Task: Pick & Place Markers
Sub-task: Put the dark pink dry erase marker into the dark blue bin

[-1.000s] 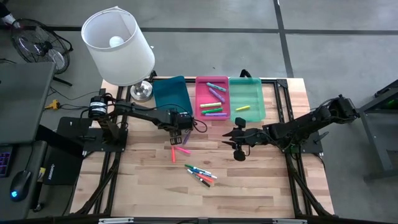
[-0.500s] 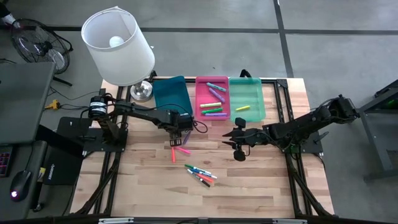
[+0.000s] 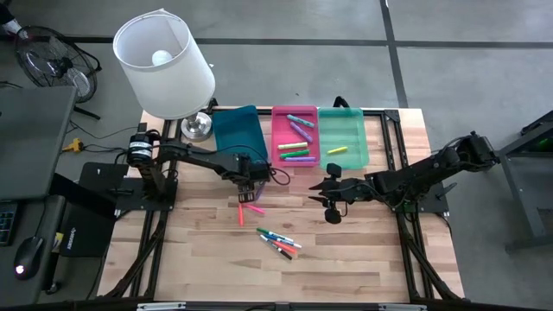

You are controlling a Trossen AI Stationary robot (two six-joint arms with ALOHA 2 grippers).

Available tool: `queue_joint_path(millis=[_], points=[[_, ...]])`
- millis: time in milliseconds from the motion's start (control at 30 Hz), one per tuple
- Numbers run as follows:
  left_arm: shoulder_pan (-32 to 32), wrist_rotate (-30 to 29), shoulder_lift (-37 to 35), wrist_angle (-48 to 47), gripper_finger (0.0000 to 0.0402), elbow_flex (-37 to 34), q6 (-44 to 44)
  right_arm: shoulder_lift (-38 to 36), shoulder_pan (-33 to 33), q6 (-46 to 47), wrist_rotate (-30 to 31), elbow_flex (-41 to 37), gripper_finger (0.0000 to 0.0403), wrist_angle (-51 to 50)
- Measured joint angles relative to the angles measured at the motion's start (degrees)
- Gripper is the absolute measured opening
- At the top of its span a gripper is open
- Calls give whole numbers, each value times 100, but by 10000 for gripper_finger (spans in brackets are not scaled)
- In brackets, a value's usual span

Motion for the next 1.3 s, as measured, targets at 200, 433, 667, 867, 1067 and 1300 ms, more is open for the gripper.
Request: queue_joint_path(millis=[200,433,667,867,1067,1300], points=[[-1,32,195,24,143,11,16,0,2,2,-102,-2,119,-30],[22,585,208,-18,143,4,-124,0,2,2,-129,-2,119,-45],[26,874,215,-34,142,-2,-496,0,2,2,-129,-2,119,-46],[16,860,220,-15,140,-11,-614,0,2,2,-129,-2,119,-48],[12,1031,223,5,97,-11,-593,0,2,2,-129,-2,119,-48],[6,1209,221,7,34,-11,-632,0,2,2,-129,-2,119,-61]])
